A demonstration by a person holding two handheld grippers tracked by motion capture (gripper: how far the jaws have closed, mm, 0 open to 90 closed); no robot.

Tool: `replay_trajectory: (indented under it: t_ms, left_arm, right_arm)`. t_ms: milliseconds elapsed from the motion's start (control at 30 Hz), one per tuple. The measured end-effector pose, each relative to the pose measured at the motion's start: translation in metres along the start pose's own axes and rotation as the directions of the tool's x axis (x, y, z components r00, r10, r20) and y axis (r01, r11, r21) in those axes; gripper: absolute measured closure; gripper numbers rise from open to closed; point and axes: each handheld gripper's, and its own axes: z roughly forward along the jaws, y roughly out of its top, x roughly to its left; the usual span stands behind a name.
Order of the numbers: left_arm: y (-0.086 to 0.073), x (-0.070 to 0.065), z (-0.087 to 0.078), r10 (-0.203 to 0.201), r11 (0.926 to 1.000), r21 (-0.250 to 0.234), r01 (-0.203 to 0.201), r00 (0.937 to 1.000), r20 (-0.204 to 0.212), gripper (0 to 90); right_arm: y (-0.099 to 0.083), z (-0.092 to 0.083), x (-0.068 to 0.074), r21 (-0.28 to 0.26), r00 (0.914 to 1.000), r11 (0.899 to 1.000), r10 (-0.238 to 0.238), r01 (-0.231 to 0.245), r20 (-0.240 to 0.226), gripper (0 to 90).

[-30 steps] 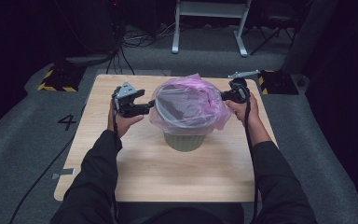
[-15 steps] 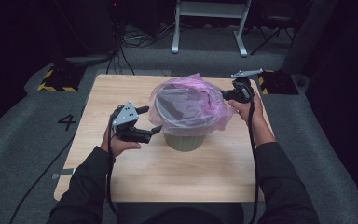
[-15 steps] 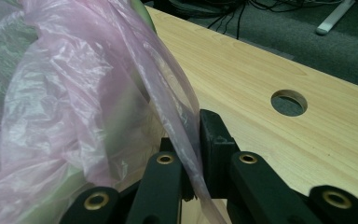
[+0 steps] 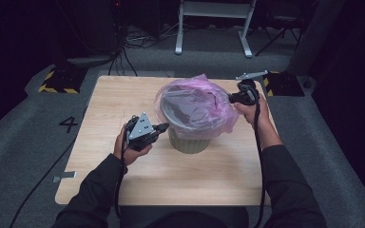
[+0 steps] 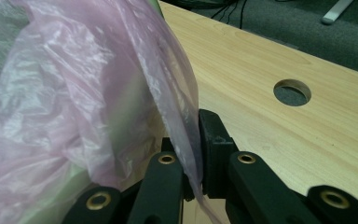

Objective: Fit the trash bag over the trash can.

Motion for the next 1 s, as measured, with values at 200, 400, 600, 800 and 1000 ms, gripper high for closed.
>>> replay_trajectory:
  t_ms: [200, 400, 600, 800, 1000]
  left_arm:
    - [-0.008, -0.003, 0.004, 0.042, 0.9982, 0.043, -0.043, 0.9988, 0.027, 90.0]
    - [-0.019, -0.011, 0.011, 0.168, 0.9702, 0.171, -0.171, 0.9852, 0.033, 90.0]
    - [-0.035, 0.009, 0.008, 0.136, 0.9648, 0.227, -0.132, 0.9907, -0.002, 90.0]
    - [-0.054, 0.024, 0.012, 0.114, 0.9438, 0.312, -0.11, 0.9935, 0.007, 90.0]
    - [-0.054, 0.038, -0.001, -0.008, 0.9785, 0.206, 0.006, 0.9999, 0.006, 78.3]
  right_arm:
    - [-0.002, -0.001, -0.002, 0.003, 0.9998, 1.0, 0.014, -0.014, -0.017, 86.9]
    - [-0.005, -0.003, -0.005, 0.019, 0.9995, 1.0, 0.02, -0.02, -0.023, 86.8]
    - [-0.006, -0.008, -0.01, 0.013, 0.9992, 0.999, 0.032, -0.032, -0.026, 86.5]
    - [-0.009, -0.005, -0.013, 0.006, 0.999, 0.999, 0.041, -0.041, -0.015, 87.0]
    - [-0.013, -0.003, -0.015, -0.023, 0.9984, 0.999, 0.049, -0.049, -0.03, 86.8]
